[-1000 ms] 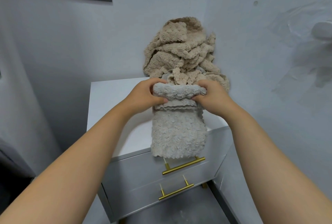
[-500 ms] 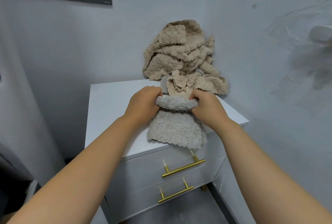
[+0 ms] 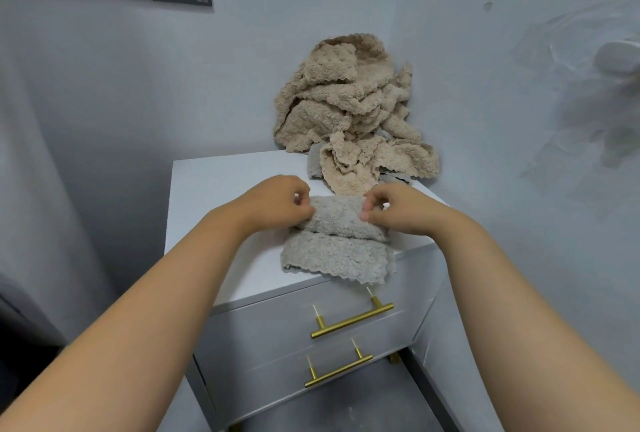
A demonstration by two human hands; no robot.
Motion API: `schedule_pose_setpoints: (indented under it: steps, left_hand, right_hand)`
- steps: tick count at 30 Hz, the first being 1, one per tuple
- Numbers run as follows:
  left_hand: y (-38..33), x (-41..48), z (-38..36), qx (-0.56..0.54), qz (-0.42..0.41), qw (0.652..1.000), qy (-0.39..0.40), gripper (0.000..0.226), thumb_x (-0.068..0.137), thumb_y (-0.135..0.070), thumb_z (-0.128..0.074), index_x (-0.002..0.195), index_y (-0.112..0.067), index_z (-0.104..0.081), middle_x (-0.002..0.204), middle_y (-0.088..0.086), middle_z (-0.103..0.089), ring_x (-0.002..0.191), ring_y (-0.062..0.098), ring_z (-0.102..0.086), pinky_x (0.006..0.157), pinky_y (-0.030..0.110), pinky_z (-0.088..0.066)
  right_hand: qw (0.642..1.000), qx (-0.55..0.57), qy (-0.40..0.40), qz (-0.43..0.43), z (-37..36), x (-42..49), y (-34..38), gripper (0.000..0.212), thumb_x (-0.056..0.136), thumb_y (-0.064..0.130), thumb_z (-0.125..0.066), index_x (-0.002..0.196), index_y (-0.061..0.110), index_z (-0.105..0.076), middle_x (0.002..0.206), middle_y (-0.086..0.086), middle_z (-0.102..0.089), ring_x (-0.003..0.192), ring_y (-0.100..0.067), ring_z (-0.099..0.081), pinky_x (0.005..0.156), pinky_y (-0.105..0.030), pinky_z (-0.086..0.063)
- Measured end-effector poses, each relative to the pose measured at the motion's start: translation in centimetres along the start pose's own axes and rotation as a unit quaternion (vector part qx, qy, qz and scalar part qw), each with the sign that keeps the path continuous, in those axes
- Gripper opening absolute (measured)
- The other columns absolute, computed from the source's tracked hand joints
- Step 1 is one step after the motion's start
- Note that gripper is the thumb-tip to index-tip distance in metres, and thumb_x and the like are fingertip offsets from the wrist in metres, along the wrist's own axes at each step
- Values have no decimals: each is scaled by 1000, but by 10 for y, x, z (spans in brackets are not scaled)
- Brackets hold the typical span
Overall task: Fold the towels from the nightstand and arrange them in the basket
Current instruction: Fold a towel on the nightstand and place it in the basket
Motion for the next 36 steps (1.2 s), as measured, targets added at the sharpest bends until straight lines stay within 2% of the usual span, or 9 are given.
schedule_pose_setpoints:
  steps: [2, 5, 9, 17, 22, 26, 31, 33, 36]
  left_hand:
    - [5, 0, -8, -33, 26, 999, 28, 10, 86, -23, -60, 92, -15, -55, 97, 2, -60, 84, 19, -54, 72, 31, -41]
    - [9, 0, -12, -84, 44, 994, 56, 38, 86, -23, -65, 120, -24, -48, 110, -2, -54, 90, 14, -52, 76, 25, -39]
    - [1, 3, 0, -60, 24, 998, 4, 66, 82, -22, -73, 140, -20, -42, 123, 2, -51, 105, 16, -50, 90, 22, -36]
    - [-21, -4, 26, 91, -49, 972, -210, 34, 79, -14, -68, 113, -15, -64, 94, -2, -45, 97, 20, -44, 71, 26, -28]
    - [-32, -4, 18, 126, -111, 974, -152, 35, 76, -22, -73, 108, -16, -61, 93, -7, -44, 95, 15, -41, 71, 24, -29]
    - [-34, -7, 19, -7, -99, 993, -60, 19, 83, -36, -68, 97, -23, -69, 85, -12, -51, 83, 8, -47, 73, 24, -34]
    - [-27, -8, 19, -132, -31, 990, -36, 13, 88, -20, -64, 87, -25, -76, 78, -14, -69, 73, 2, -61, 67, 15, -46]
    - [-28, -7, 14, -117, -34, 992, -30, 8, 83, -18, -71, 86, -24, -75, 69, -9, -66, 62, 0, -56, 63, 13, -43]
    - [-30, -5, 12, -46, -46, 997, -42, 23, 75, -26, -79, 96, -23, -69, 86, -7, -60, 81, 7, -56, 77, 22, -45]
  right_hand:
    - [1000, -27, 10, -4, -2, 0, 0, 34, 86, 29, -68, 115, 19, -53, 111, 3, -51, 102, -17, -51, 91, -32, -43]
    - [999, -40, 6, -9, 0, 0, 2, 57, 84, 30, -71, 133, 19, -44, 119, 6, -43, 108, -15, -46, 95, -29, -40]
    - [999, -41, -26, -5, 4, 4, 6, 31, 76, 22, -77, 93, 1, -61, 93, -14, -61, 79, -22, -52, 69, -33, -42]
    - [962, -66, -251, 84, 31, 0, 26, 31, 71, -4, -61, 88, 17, -47, 93, 4, -43, 89, -17, -39, 67, -29, -30]
    - [984, -26, -164, 61, 21, 5, 11, 38, 70, 1, -69, 78, 25, -42, 91, -2, -55, 78, -21, -47, 61, -32, -38]
    - [995, -39, -82, 30, 16, 3, 2, 40, 68, 6, -76, 77, 27, -43, 93, 2, -52, 84, -21, -51, 65, -30, -41]
    - [997, -55, 48, -13, 8, -8, -5, 29, 75, 37, -78, 86, 21, -56, 95, 2, -59, 87, -16, -53, 73, -27, -42]
    - [998, -32, 43, -25, 13, -10, -6, 33, 81, 47, -69, 83, 15, -60, 103, -2, -67, 104, -19, -58, 90, -34, -45]
    - [997, 13, -76, -5, 28, -6, 2, 27, 90, 36, -60, 77, 12, -57, 122, -11, -63, 119, -26, -54, 95, -38, -44]
Point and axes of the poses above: each hand's wrist, its own x-axis towards the middle knuckle, its own z-axis out of the back of the hand, y = z × x, the point moved 9 cm from there along x, towards the middle knuckle
